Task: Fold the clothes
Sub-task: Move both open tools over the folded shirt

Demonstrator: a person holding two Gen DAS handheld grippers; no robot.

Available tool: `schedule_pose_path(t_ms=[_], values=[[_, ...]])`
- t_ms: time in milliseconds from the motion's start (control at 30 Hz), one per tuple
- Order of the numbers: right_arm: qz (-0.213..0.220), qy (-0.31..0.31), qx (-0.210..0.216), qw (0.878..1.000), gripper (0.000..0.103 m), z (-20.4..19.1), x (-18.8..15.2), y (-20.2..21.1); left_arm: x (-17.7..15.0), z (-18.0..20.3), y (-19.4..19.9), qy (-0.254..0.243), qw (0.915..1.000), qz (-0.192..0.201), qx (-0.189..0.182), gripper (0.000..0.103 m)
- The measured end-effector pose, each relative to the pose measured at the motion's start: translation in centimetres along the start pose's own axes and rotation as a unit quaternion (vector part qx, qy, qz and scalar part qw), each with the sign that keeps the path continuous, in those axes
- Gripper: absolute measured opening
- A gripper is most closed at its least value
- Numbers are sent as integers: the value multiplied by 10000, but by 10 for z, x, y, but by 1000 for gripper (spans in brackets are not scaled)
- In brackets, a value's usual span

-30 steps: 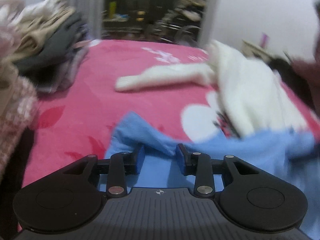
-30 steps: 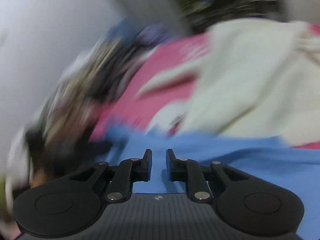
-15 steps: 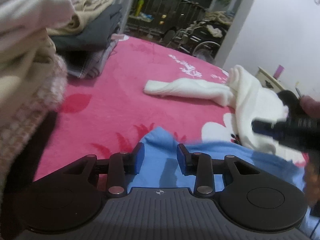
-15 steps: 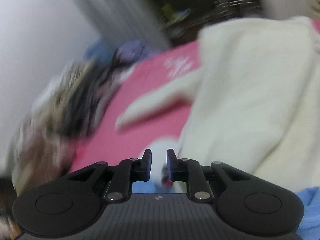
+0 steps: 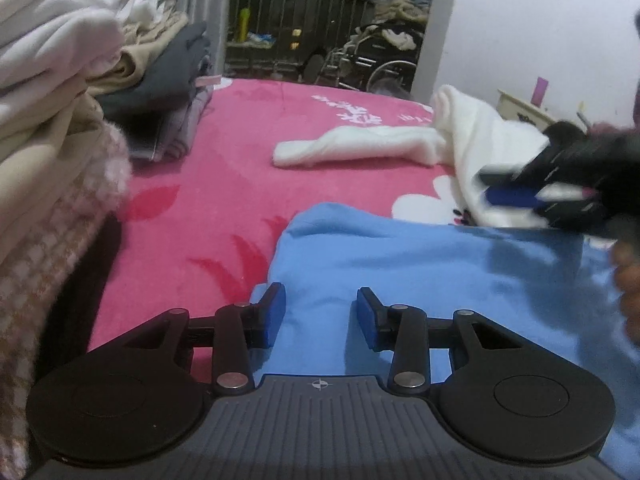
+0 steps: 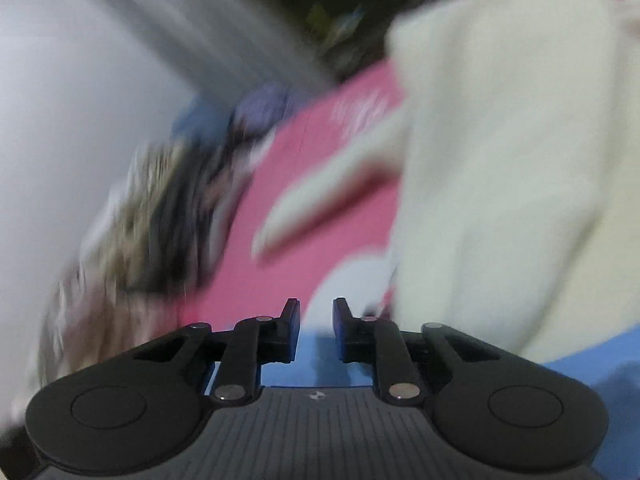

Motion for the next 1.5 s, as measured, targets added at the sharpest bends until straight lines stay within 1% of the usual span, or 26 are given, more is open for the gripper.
schedule_pose_path(t_ms=[67,200,233,267,333,367,400,433,467,500,567,600,633,667,700,800,867,900,967,1033,1167,1267,1333,1433,1467,1500], values=[[91,-124,65,9999,25,7,5,32,0,1,0,-82,10000,11,6,40],[274,-371,195,9987,25,22,14,97,0,-1,-1,33,10000,-12,20,41],[182,-395,174,9989,25,28,16,110,-1,-1,0,30,10000,-13,28,41],[0,-388,14,9992,25,39,17,119,-1,-1,0,28,10000,-14,36,41],[-308,-459,-441,9975,27,67,19,133,-1,0,0,2,10000,-18,48,41],[-390,-596,-679,9951,27,85,22,138,-1,0,0,-17,10000,-25,42,42],[-327,-787,-945,9919,27,102,25,140,-1,0,0,-38,10000,-31,35,42],[-181,-1008,-1228,9871,27,119,28,140,-2,0,0,-78,10000,-43,25,42],[65,-1166,-1499,9818,18,134,34,144,-2,0,0,-116,9999,-34,8,42],[369,-1286,-1760,9753,7,148,41,149,-2,-1,0,-140,9999,-32,-5,42],[1027,-1532,-2255,9566,9,170,53,167,-2,-2,0,-144,9999,-47,-28,42],[1412,-1666,-2477,9439,17,173,58,181,-1,-2,0,-124,9999,-56,-19,42],[1682,-1629,-2638,9357,20,170,61,197,0,-3,1,-109,9999,-61,12,42],[1883,-1494,-2765,9304,20,163,64,214,1,-3,2,-99,9999,-69,56,43],[1956,-1357,-2807,9298,21,153,64,231,3,-4,4,-93,9999,-71,124,44],[1949,-940,-2781,9359,21,120,62,283,9,-6,13,7,9998,-93,190,45],[1945,-680,-2756,9389,23,98,61,319,13,-8,20,84,9998,-95,177,45],[1946,-572,-2737,9402,26,88,60,339,15,-7,25,96,9998,-84,168,45],[1795,-437,-2708,9448,32,73,54,364,18,-5,35,91,9999,-95,111,46],[1443,-459,-2658,9520,33,62,37,377,20,-3,47,118,9998,-143,30,46],[970,-116,-2650,9593,32,52,-3,360,12,3,72,-5,9994,-330,-72,47],[636,175,-2645,9621,29,45,-34,344,-1,4,86,-123,9984,-540,-75,47],[498,322,-2716,9606,29,47,-44,330,-10,4,93,-180,9976,-663,-60,47],[344,240,-2725,9612,29,53,-53,321,-20,4,98,-307,9967,-745,-67,47],[248,241,-2701,9622,24,55,-55,318,-22,4,99,-342,9966,-747,-49,47],[151,242,-2677,9631,11,57,-58,315,-24,5,99,-370,9965,-752,-40,47]])
Point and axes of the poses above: each gripper's, at about its wrist camera, not at the fingertips, and y roughly against the way its jaws point, z to its right, x to its top, the point moved 3 cm from there along -y, roughly the way its jaws point, and after that the axes turned 12 degrees about z, right-handed, at the moved point
